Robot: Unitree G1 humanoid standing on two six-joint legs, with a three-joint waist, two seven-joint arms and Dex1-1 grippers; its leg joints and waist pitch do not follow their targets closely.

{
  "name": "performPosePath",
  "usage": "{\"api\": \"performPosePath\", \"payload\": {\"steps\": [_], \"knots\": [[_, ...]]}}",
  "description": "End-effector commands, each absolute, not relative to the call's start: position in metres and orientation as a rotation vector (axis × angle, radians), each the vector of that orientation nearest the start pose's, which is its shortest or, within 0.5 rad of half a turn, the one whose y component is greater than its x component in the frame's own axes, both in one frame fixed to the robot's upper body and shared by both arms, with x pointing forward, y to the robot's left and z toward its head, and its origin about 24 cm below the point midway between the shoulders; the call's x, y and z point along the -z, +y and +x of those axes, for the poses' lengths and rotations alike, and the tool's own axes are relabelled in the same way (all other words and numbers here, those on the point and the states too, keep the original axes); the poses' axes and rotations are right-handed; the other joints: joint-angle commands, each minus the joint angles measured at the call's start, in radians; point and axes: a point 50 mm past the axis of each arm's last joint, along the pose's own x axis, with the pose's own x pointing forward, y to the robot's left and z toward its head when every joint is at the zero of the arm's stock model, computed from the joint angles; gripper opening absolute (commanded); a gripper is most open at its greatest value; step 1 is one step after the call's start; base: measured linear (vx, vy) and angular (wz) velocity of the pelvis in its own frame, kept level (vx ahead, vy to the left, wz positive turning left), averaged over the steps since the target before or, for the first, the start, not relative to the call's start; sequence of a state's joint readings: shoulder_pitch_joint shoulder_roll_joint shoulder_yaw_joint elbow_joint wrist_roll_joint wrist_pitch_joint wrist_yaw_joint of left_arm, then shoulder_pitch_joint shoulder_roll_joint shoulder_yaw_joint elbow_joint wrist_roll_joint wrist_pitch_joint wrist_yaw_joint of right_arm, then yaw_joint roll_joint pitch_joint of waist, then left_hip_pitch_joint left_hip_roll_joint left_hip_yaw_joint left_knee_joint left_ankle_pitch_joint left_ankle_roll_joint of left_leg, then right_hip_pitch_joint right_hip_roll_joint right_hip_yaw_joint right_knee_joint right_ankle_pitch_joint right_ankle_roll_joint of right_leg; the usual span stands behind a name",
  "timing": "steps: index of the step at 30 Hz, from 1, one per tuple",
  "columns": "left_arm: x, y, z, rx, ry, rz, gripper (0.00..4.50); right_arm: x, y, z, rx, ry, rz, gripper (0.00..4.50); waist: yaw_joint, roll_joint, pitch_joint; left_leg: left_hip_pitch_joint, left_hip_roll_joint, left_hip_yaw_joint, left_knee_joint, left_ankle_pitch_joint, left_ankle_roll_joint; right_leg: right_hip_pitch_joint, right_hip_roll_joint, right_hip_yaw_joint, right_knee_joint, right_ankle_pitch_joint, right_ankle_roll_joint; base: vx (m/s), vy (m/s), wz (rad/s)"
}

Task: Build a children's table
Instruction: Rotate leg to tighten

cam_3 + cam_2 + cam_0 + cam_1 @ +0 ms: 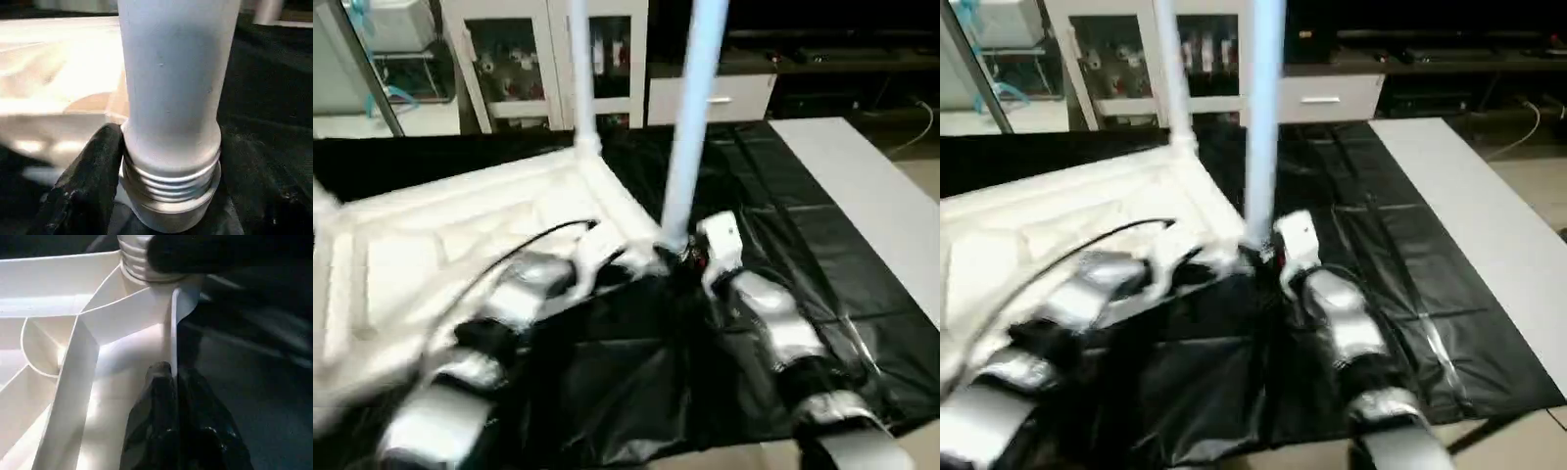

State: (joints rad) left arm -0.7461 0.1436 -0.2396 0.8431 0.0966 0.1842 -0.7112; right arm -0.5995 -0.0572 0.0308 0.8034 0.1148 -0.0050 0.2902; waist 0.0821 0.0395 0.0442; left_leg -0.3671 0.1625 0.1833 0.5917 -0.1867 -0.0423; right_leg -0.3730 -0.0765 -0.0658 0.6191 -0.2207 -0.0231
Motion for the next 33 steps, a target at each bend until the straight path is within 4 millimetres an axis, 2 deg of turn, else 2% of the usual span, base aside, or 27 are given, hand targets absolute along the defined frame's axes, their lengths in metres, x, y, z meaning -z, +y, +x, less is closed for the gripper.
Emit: {"api": "performPosePath", "payload": {"steps": [1,2,3,5,7,9,11,13,14,16,18,19,20,21,22,23,25,28,30,31,33], "knots": [[-0.043,0.08,0.359,0.737,0.428,0.32,0.0,-0.018,-0.095,0.346,-0.29,0.309,0.077,2.69,-0.005,0.0,-0.053,0.017,0.071,-0.038,-0.088,-0.292,-0.015,0.022,-0.093,0.057,-0.093,-0.232,-0.195,0.0,0.0,0.0],[-0.043,0.08,0.359,0.737,0.428,0.32,0.0,-0.018,-0.095,0.346,-0.29,0.309,0.077,2.69,-0.006,-0.001,-0.053,0.016,0.071,-0.037,-0.087,-0.285,-0.01,0.023,-0.093,0.057,-0.094,-0.23,-0.195,0.0,0.0,0.0],[-0.044,0.077,0.361,0.693,0.42,0.331,0.0,-0.02,-0.088,0.348,-0.28,0.296,0.067,2.69,-0.003,0.005,-0.055,0.014,0.07,-0.036,-0.085,-0.267,-0.002,0.024,-0.093,0.055,-0.094,-0.205,-0.196,0.0,0.0,0.0],[-0.044,0.071,0.363,0.684,0.413,0.332,0.0,-0.025,-0.077,0.349,-0.318,0.262,0.061,2.69,-0.002,0.0,-0.058,0.012,0.07,-0.034,-0.084,-0.236,0.013,0.027,-0.09,0.054,-0.089,-0.136,-0.204,0.0,0.0,0.0],[-0.045,0.068,0.361,0.736,0.396,0.316,0.0,-0.031,-0.075,0.349,-0.369,0.212,0.085,2.69,0.005,0.001,-0.061,0.007,0.071,-0.032,-0.079,-0.184,0.046,0.033,-0.093,0.053,-0.082,-0.057,-0.218,0.0,0.0,0.0],[-0.045,0.068,0.359,0.761,0.39,0.318,0.0,-0.033,-0.074,0.348,-0.399,0.187,0.085,2.69,0.006,0.0,-0.061,0.006,0.071,-0.03,-0.077,-0.171,0.068,0.034,-0.094,0.052,-0.08,-0.033,-0.224,0.0,0.0,0.0],[-0.043,0.07,0.356,0.814,0.39,0.327,0.0,-0.036,-0.076,0.346,-0.436,0.151,0.084,3.39,0.008,0.0,-0.059,0.005,0.071,-0.031,-0.077,-0.173,0.08,0.034,-0.095,0.051,-0.082,-0.05,-0.226,0.0,0.0,0.0],[-0.039,0.075,0.352,0.859,0.415,0.323,0.0,-0.037,-0.083,0.344,-0.45,0.124,0.082,3.51,0.008,0.005,-0.057,0.003,0.072,-0.03,-0.077,-0.192,0.089,0.035,-0.097,0.051,-0.086,-0.09,-0.219,0.0,0.0,0.0],[-0.038,0.077,0.35,0.878,0.418,0.327,0.0,-0.038,-0.086,0.343,-0.455,0.12,0.072,3.51,0.005,0.001,-0.056,0.001,0.074,-0.031,-0.08,-0.196,0.092,0.036,-0.096,0.051,-0.087,-0.098,-0.216,0.0,0.0,0.0],[-0.035,0.085,0.343,0.968,0.428,0.357,0.0,-0.038,-0.101,0.339,-0.487,0.105,0.033,3.8,0.001,0.003,-0.056,0.0,0.073,-0.032,-0.079,-0.183,0.096,0.034,-0.093,0.051,-0.086,-0.109,-0.214,0.0,0.0,0.0],[-0.035,0.088,0.34,1.01,0.426,0.375,0.0,-0.039,-0.106,0.338,-0.506,0.101,0.028,3.86,0.002,0.003,-0.056,0.002,0.073,-0.029,-0.077,-0.186,0.095,0.033,-0.093,0.052,-0.09,-0.128,-0.215,0.0,0.0,0.0],[-0.034,0.096,0.332,1.123,0.422,0.413,0.0,-0.044,-0.113,0.328,-0.662,0.086,0.01,4.03,0.008,0.005,-0.054,0.001,0.074,-0.03,-0.078,-0.187,0.103,0.035,-0.094,0.053,-0.094,-0.137,-0.204,0.0,0.0,0.0],[-0.034,0.098,0.33,1.144,0.422,0.421,0.0,-0.045,-0.114,0.326,-0.698,0.085,0.006,4.03,0.008,0.004,-0.054,-0.001,0.073,-0.03,-0.077,-0.183,0.11,0.037,-0.091,0.053,-0.091,-0.132,-0.2,0.0,0.0,0.0],[-0.034,0.101,0.326,1.203,0.428,0.429,0.0,-0.047,-0.117,0.321,-0.772,0.081,-0.01,4.14,0.012,0.008,-0.054,0.002,0.078,-0.029,-0.078,-0.184,0.112,0.031,-0.092,0.054,-0.09,-0.128,-0.202,0.0,0.0,0.0],[-0.033,0.106,0.322,1.251,0.449,0.433,0.0,-0.05,-0.12,0.315,-0.844,0.083,-0.025,4.14,0.012,0.009,-0.053,0.001,0.079,-0.03,-0.08,-0.188,0.112,0.031,-0.09,0.052,-0.09,-0.133,-0.203,0.0,0.0,0.0],[-0.033,0.11,0.319,1.286,0.459,0.44,0.0,-0.052,-0.125,0.31,-0.897,0.084,-0.038,4.14,0.015,0.013,-0.056,0.003,0.081,-0.028,-0.079,-0.18,0.11,0.03,-0.088,0.053,-0.085,-0.118,-0.203,0.0,0.0,0.0],[-0.036,0.122,0.316,1.334,0.483,0.453,0.0,-0.057,-0.139,0.298,-1.007,0.108,-0.093,4.14,0.023,0.014,-0.058,0.006,0.085,-0.028,-0.076,-0.162,0.115,0.03,-0.084,0.051,-0.077,-0.05,-0.217,0.0,0.0,0.0],[-0.04,0.131,0.313,1.376,0.495,0.462,0.0,-0.061,-0.152,0.291,-1.061,0.13,-0.133,4.14,0.03,0.014,-0.063,0.003,0.084,-0.026,-0.07,-0.129,0.122,0.031,-0.086,0.05,-0.066,0.018,-0.239,0.0,0.0,0.0],[-0.042,0.133,0.311,1.393,0.497,0.461,0.0,-0.062,-0.154,0.29,-1.072,0.138,-0.135,4.14,0.029,0.014,-0.062,0.001,0.082,-0.026,-0.069,-0.139,0.119,0.028,-0.087,0.048,-0.068,0.007,-0.246,0.0,0.0,0.0],[-0.045,0.138,0.308,1.429,0.5,0.456,0.0,-0.061,-0.156,0.285,-1.128,0.179,-0.152,4.14,0.028,0.013,-0.058,0.001,0.082,-0.025,-0.072,-0.165,0.109,0.028,-0.089,0.049,-0.073,-0.038,-0.247,0.0,0.0,0.0],[-0.046,0.138,0.307,1.439,0.498,0.454,0.0,-0.058,-0.155,0.283,-1.153,0.201,-0.165,4.14,0.03,0.014,-0.058,0.003,0.083,-0.026,-0.072,-0.176,0.098,0.026,-0.09,0.05,-0.075,-0.071,-0.241,0.0,0.0,0.0]]}}
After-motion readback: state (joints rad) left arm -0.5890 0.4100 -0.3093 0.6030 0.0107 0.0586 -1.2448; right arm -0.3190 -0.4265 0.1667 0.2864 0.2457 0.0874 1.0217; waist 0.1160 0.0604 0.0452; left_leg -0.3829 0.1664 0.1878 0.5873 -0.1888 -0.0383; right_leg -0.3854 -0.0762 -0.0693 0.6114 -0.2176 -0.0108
